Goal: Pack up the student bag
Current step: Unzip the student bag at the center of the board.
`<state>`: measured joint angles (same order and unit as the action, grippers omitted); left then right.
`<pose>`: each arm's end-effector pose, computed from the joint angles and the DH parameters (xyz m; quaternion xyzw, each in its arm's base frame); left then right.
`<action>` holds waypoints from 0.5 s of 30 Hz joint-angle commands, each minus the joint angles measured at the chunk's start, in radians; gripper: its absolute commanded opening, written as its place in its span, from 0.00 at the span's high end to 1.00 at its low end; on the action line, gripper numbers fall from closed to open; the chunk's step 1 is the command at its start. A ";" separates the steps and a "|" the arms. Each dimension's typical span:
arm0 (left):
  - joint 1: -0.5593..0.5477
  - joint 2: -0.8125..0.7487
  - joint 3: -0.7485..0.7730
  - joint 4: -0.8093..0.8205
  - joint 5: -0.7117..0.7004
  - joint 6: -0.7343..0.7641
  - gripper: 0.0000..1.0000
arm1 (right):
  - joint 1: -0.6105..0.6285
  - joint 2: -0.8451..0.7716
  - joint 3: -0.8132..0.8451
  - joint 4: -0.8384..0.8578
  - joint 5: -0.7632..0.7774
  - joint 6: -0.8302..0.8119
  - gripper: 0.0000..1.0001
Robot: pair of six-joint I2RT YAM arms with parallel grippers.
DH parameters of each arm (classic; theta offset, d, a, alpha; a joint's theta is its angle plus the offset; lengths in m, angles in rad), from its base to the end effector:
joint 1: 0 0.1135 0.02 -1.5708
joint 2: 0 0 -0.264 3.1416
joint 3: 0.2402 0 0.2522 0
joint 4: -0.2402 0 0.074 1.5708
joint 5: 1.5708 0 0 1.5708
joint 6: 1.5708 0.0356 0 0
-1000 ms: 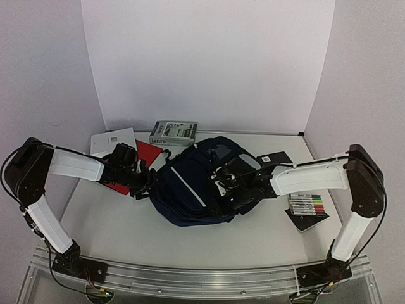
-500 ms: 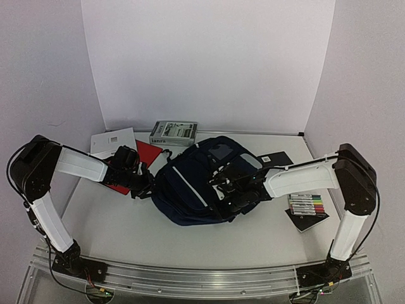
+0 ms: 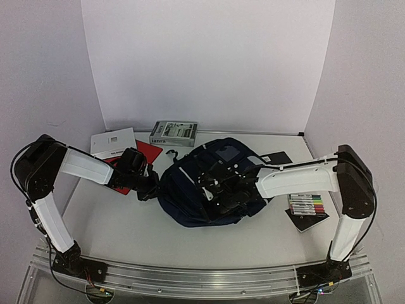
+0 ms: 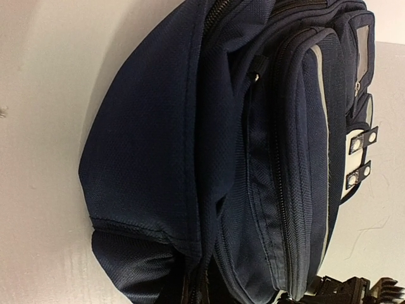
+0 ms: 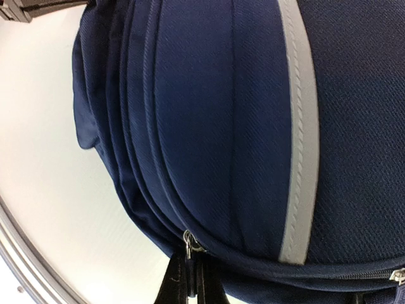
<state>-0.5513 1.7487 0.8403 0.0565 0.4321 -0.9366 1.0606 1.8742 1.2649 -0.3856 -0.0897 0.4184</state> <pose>0.2773 -0.1880 0.1371 -0.1010 0.9119 -0.3803 0.1169 0.1895 0.3451 0.1827 -0.3144 0.9049 0.2229 0.1806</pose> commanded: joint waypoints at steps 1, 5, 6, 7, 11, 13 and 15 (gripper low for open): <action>-0.078 0.020 0.032 0.034 0.013 -0.009 1.00 | 0.024 0.056 0.129 0.015 -0.052 0.092 1.00; -0.121 0.020 0.017 0.073 0.010 -0.028 1.00 | 0.026 0.115 0.220 0.015 -0.067 0.169 1.00; -0.129 0.019 0.010 0.086 0.010 -0.037 1.00 | 0.027 0.132 0.242 0.017 -0.070 0.188 1.00; -0.133 0.018 0.001 0.099 0.012 -0.043 1.00 | 0.027 0.147 0.264 0.021 -0.071 0.206 1.00; -0.139 -0.007 -0.026 0.112 -0.003 -0.046 1.00 | 0.027 0.206 0.346 0.024 -0.061 0.262 0.94; -0.138 -0.036 -0.026 0.061 -0.041 -0.020 0.96 | 0.026 0.208 0.364 0.025 -0.072 0.263 0.88; -0.138 -0.080 -0.023 0.001 -0.087 0.007 0.88 | 0.027 0.180 0.360 0.025 -0.077 0.249 0.76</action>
<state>-0.6378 1.7459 0.8261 0.1120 0.3328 -0.9681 1.0744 2.0789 1.5511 -0.5106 -0.1329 0.6575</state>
